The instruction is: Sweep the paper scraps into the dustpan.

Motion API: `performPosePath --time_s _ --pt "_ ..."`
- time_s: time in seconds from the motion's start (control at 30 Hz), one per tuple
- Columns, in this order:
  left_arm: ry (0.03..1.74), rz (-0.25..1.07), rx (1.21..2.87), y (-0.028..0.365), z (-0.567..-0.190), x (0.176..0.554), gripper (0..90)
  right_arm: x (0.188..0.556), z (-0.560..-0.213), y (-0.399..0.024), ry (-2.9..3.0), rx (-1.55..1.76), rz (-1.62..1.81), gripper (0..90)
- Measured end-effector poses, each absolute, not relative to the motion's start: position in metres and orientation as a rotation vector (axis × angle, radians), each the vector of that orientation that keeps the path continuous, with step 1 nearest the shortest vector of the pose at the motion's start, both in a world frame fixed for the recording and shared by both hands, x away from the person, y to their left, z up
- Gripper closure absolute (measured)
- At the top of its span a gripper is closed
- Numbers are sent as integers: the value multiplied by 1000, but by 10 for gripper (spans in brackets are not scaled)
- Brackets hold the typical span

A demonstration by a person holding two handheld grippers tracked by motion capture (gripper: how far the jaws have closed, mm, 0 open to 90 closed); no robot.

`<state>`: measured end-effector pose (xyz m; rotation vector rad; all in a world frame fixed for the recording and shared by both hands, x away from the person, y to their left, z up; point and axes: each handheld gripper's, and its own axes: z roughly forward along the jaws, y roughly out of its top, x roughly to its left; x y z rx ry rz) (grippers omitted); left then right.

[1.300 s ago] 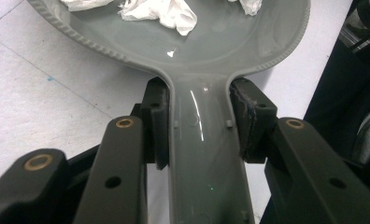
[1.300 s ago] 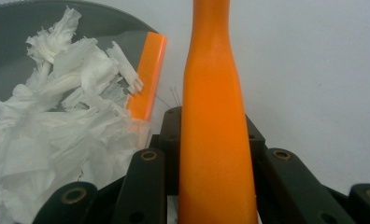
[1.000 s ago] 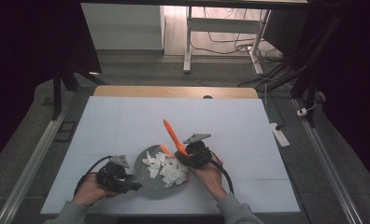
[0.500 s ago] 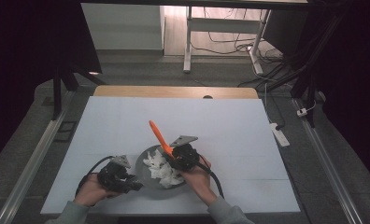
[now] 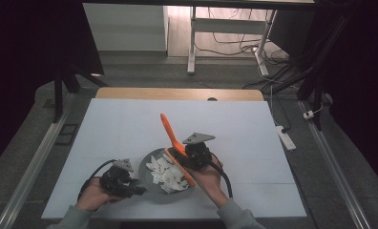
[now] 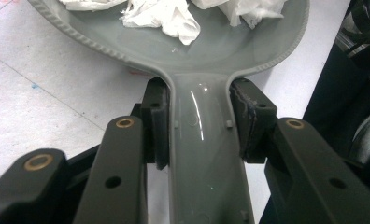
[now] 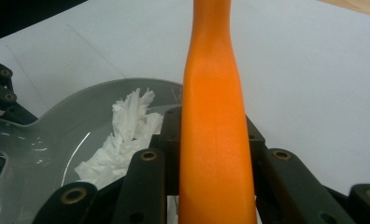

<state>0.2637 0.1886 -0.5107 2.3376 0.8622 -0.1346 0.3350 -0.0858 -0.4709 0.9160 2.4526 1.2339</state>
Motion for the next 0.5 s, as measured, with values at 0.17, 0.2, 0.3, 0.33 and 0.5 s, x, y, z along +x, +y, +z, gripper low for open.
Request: performPosePath --time_s 0.17,0.2,0.3,0.33,0.5 --pt "865 -137 2335 189 -512 264 611 336 -469 -99 2430 949 1237 706" --pt "865 -138 2336 188 -512 263 610 337 -470 -102 2425 960 1239 707" --pt "865 -139 2339 187 -513 263 610 340 -471 -110 2412 983 1217 706" --pt "867 -137 2340 186 -513 262 610 341 -473 -113 2405 993 1198 707" --pt "867 -137 2335 184 -513 259 610 349 -485 -127 2389 1064 1107 706"
